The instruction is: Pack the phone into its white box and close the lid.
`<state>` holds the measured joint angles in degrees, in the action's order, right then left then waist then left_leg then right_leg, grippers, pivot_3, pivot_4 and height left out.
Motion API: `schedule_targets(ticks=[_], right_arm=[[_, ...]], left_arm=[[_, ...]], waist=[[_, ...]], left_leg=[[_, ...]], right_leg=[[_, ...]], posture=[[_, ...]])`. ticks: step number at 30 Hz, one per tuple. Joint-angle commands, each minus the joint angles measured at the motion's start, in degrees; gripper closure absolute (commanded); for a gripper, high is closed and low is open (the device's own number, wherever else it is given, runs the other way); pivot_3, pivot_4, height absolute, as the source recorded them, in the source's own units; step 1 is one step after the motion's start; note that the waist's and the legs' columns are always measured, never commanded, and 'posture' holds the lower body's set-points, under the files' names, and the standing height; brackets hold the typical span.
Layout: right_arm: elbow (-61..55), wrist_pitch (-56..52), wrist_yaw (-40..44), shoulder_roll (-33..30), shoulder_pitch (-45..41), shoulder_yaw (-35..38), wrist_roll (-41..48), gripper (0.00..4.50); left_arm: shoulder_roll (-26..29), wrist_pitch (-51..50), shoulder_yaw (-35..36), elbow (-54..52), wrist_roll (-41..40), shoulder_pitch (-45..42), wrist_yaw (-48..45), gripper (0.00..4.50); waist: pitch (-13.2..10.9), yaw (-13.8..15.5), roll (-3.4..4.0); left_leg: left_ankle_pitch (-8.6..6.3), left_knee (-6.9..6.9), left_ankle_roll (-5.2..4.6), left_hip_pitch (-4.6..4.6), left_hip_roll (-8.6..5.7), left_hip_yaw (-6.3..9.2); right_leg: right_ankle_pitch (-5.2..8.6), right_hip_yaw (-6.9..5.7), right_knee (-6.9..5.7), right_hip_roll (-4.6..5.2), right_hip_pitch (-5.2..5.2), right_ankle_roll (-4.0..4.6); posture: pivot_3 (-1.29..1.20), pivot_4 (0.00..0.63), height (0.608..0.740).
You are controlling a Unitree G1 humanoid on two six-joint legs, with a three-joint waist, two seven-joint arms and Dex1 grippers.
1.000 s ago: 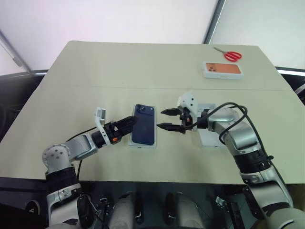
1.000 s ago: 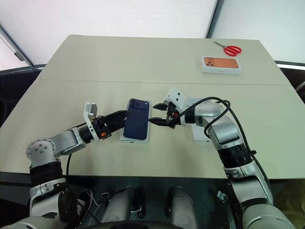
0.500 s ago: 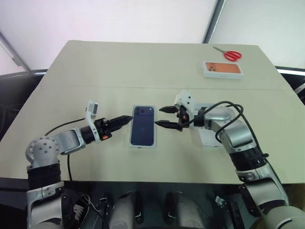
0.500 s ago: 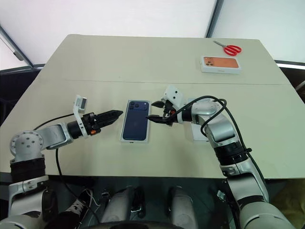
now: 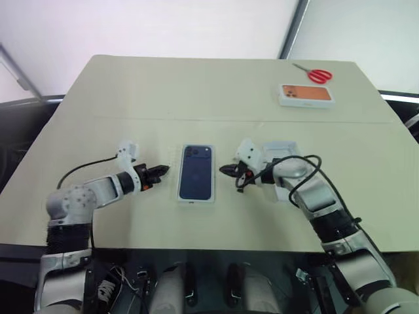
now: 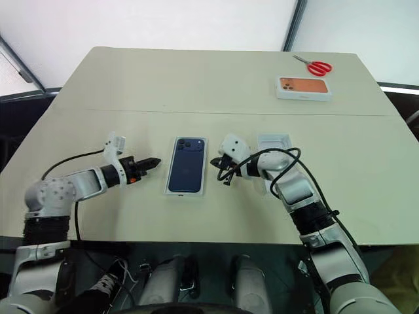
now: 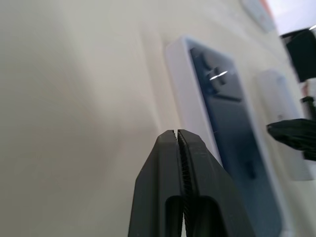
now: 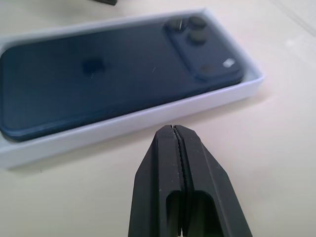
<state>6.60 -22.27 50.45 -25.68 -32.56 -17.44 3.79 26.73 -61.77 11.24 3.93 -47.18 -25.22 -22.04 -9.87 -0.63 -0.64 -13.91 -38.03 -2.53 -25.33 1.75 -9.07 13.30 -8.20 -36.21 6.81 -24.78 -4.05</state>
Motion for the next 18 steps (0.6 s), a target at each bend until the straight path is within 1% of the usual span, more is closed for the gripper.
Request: schedule_targets(ticks=[1,6,9,12,18], right_arm=[[-0.5,1.7,-1.8,0.7,0.2,-1.9,-3.2,4.5],[0.0,1.6,-2.1,0.2,0.2,-0.7,-3.4,4.5],[1.0,2.4,-1.3,-2.3,0.1,0.4,-3.8,4.5],[1.4,2.6,-0.5,-4.7,0.5,1.6,-3.7,4.5],[1.5,2.7,0.6,-9.0,2.7,4.2,-3.6,4.5]], left_arm=[[-1.5,1.6,-5.2,-1.8,3.4,-1.0,-2.1,4.45],[-4.2,1.2,-8.3,-0.6,4.6,-3.1,-4.8,4.45],[-6.5,1.6,-10.7,0.4,6.1,-5.1,-6.5,4.45],[-9.2,2.0,-12.4,1.8,7.4,-7.0,-7.5,4.45],[-14.5,4.7,-16.2,6.8,11.9,-11.1,-10.0,4.45]], waist=[[0.0,0.1,0.01],[0.0,0.2,0.01],[0.0,0.4,0.01],[0.0,1.4,0.01],[0.0,1.5,0.01]], left_leg=[[0.0,0.0,0.01,0.0,-0.01,0.0],[0.0,0.0,0.0,0.02,-0.02,0.01],[0.01,-0.03,-0.02,0.02,-0.04,0.02],[0.07,-0.09,-0.12,0.02,-0.06,0.03],[0.06,-0.15,-0.15,0.01,-0.11,0.1]], right_leg=[[0.0,0.0,0.0,0.01,0.01,0.0],[0.0,-0.01,0.01,0.02,0.04,0.0],[0.0,-0.02,0.01,0.02,0.07,-0.01],[0.0,-0.05,0.02,0.02,0.11,-0.01],[0.0,-0.1,0.09,0.09,0.19,-0.01]], posture=[[0.0,0.15,0.738],[0.0,0.15,0.738],[0.0,0.15,0.738],[0.0,0.15,0.738],[0.0,0.15,0.738]])
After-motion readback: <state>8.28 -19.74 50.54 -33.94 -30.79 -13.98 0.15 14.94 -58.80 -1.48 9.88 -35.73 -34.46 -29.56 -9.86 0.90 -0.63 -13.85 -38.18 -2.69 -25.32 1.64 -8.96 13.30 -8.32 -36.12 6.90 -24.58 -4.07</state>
